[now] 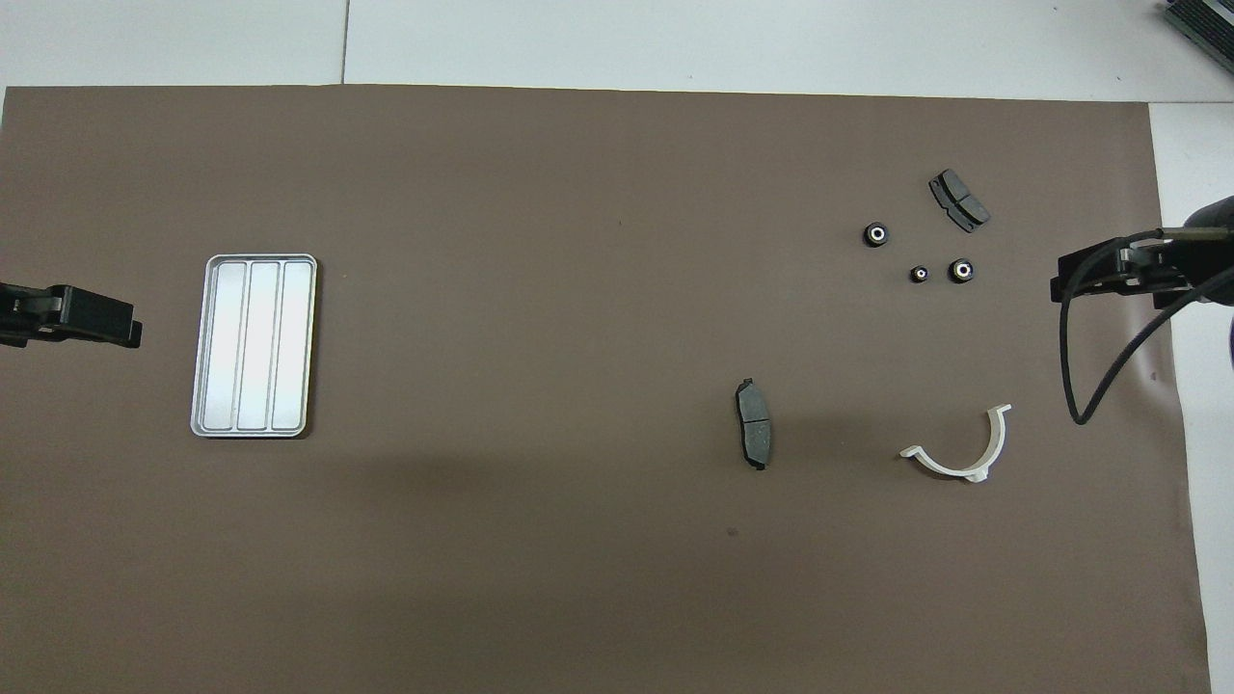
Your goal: Pick bearing gear from pile to tray
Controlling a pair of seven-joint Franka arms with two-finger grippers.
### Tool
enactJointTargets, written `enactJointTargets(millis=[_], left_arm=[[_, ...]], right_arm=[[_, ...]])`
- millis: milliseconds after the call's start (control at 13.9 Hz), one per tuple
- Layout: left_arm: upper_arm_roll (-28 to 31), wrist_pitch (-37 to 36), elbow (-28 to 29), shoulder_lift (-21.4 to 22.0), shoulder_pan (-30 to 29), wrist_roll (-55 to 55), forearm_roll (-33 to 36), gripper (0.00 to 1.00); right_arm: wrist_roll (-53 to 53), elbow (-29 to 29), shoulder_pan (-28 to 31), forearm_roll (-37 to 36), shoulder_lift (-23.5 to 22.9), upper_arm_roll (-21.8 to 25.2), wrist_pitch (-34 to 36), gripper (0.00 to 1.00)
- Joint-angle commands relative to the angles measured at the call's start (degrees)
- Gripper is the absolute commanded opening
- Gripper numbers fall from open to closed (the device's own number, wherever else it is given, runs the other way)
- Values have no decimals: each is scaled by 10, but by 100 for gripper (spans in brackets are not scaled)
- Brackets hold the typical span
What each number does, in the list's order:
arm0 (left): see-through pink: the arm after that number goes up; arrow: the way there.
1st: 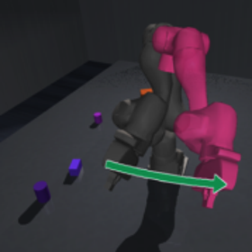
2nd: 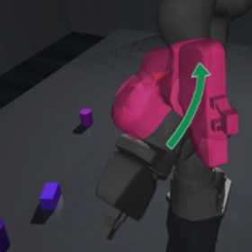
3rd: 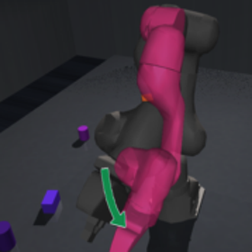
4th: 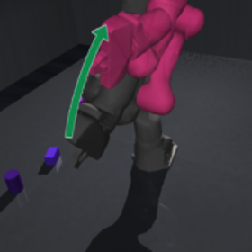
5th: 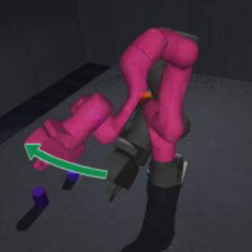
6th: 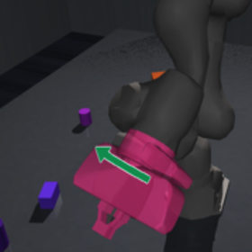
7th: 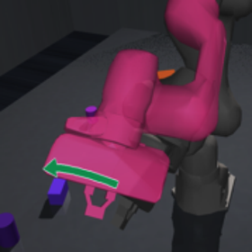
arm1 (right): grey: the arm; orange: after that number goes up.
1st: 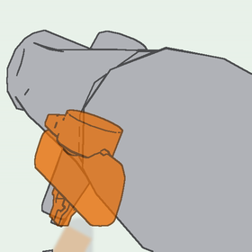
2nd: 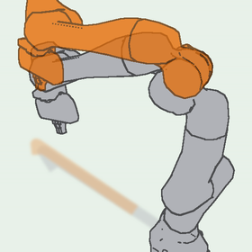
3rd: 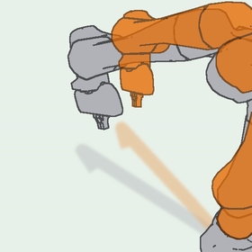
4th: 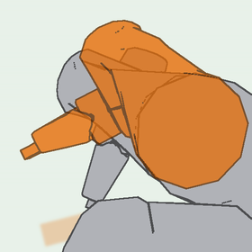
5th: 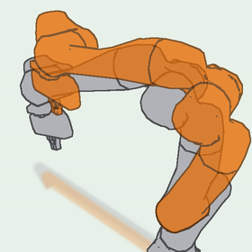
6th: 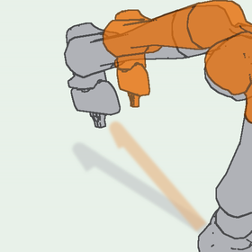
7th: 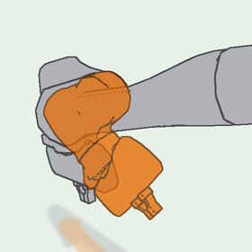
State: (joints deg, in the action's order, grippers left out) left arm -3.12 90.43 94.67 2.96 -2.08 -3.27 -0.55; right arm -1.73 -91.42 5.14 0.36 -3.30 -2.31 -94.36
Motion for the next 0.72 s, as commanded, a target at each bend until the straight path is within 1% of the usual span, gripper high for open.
enactJointTargets(millis=[0, 144, 360, 432, 648], left_arm=[[-4, 5, 17, 17, -6, 4, 2, 100], [-5, 4, 17, 16, -7, 4, 2, 100], [-4, 5, 17, 16, -6, 4, 2, 100], [-4, 5, 17, 16, -7, 4, 2, 100], [-4, 5, 17, 16, -6, 4, 2, 100]], right_arm=[[16, -17, 9, -7, 16, -5, 1, 100], [20, -20, 13, -5, 16, -5, -2, 100], [21, -53, 14, 0, 26, -5, -30, 100], [16, -64, 8, 0, 29, -5, -46, 100], [23, -124, 9, 0, 28, -5, -131, 100]])
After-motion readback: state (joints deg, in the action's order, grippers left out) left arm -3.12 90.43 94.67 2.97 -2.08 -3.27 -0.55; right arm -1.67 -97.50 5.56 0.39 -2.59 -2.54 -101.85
